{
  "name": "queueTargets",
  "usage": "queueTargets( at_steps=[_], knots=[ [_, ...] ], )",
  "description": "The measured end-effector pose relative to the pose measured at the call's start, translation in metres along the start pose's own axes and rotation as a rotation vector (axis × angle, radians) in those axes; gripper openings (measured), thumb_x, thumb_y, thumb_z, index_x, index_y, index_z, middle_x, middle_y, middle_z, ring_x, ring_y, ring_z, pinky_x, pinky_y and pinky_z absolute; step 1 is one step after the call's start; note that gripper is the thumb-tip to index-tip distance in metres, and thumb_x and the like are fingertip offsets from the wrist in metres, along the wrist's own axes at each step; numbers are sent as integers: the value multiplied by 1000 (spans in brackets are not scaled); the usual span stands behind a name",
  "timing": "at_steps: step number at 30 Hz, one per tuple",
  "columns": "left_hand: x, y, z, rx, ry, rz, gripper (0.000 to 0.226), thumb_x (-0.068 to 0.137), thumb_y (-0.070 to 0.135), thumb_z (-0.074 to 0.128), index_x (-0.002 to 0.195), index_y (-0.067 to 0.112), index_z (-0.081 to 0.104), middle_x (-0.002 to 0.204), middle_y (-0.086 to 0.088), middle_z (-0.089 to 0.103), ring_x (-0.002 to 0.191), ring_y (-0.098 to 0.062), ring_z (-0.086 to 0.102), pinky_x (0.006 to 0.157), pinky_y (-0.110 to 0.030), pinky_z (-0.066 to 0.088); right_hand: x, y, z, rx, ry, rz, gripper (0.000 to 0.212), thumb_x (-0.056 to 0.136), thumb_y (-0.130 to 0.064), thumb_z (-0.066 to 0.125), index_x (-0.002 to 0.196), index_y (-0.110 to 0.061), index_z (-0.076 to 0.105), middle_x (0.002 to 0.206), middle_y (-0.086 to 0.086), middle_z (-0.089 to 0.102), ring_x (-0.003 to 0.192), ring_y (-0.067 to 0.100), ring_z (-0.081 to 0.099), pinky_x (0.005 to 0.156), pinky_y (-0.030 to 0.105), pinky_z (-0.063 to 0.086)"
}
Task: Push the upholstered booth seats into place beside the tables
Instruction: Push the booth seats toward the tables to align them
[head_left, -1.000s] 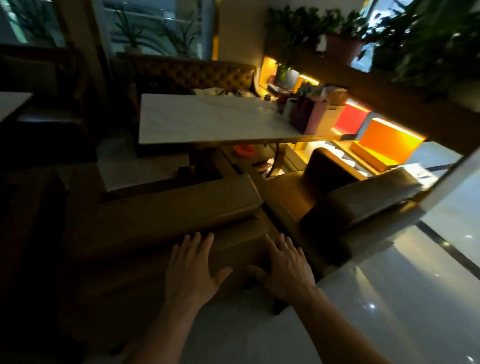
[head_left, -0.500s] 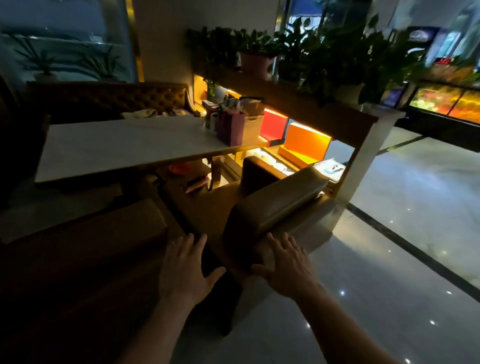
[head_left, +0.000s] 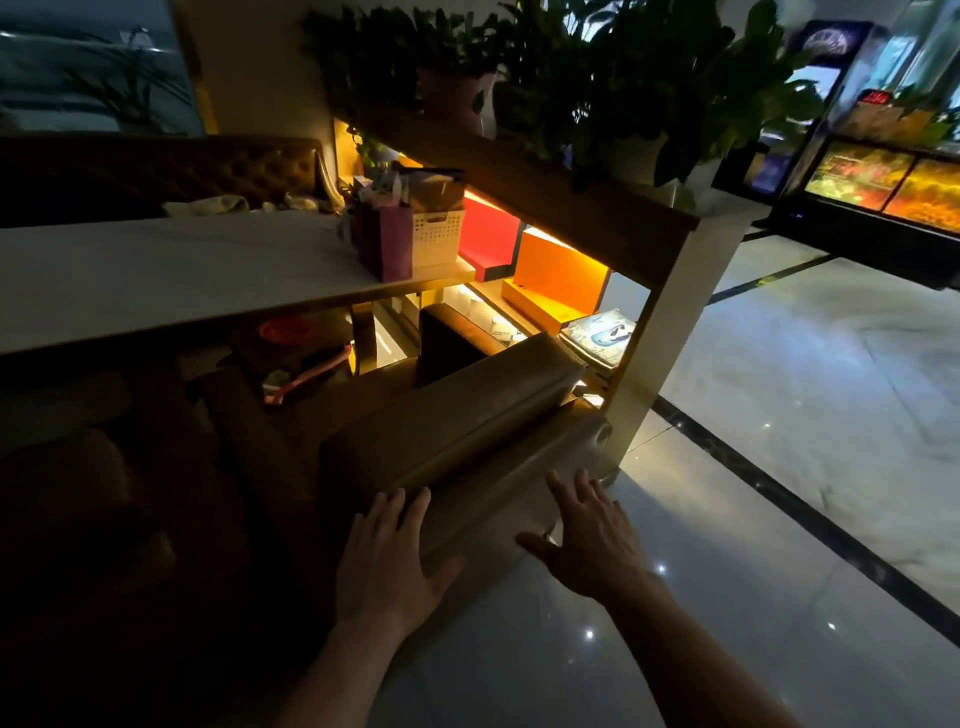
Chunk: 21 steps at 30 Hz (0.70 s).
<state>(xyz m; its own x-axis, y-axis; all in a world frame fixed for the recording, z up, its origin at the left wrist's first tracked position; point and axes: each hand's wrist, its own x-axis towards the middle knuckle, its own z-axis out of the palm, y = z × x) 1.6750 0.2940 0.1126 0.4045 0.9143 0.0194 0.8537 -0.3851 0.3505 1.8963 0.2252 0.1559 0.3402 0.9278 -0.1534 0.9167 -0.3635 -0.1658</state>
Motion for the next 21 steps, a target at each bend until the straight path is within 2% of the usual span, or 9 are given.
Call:
queueTargets(
  at_steps=[5,10,14,17,21],
  knots=[
    [68,18,54,-34,-39,-59,93,81,77,43,153,36,2,163,1,4,148,-19,-5,120,-41,0,84,44,18,-36,-53,-7,100,82,-75,51,156,-31,1,165,13,-1,151,34,1,122,49,17],
    [117,19,88,-14,-41,-167,90,82,75,43,153,35,6,162,1,10,148,-22,1,119,-41,5,166,59,32,-52,-112,-109,99,83,-74,50,156,-29,1,165,13,-1,151,32,0,122,49,15],
    [127,22,100,77,82,-185,75,84,72,41,146,30,37,146,-2,43,136,-25,29,114,-45,26,211,65,53,-67,-167,-178,101,82,-77,48,156,-29,-1,165,12,0,151,33,2,121,49,17],
    [125,20,116,92,134,-202,66,85,65,46,137,25,50,138,-3,50,130,-26,39,112,-47,25,237,68,72,-86,-216,-222,100,82,-80,43,156,-30,-1,165,12,3,151,32,5,121,49,20],
    [124,26,130,143,184,-226,58,85,59,51,131,25,55,133,-2,52,128,-26,39,112,-43,22,266,70,90,-88,-237,-314,97,82,-76,49,156,-30,8,163,11,13,150,31,12,118,49,25]
  ],
)
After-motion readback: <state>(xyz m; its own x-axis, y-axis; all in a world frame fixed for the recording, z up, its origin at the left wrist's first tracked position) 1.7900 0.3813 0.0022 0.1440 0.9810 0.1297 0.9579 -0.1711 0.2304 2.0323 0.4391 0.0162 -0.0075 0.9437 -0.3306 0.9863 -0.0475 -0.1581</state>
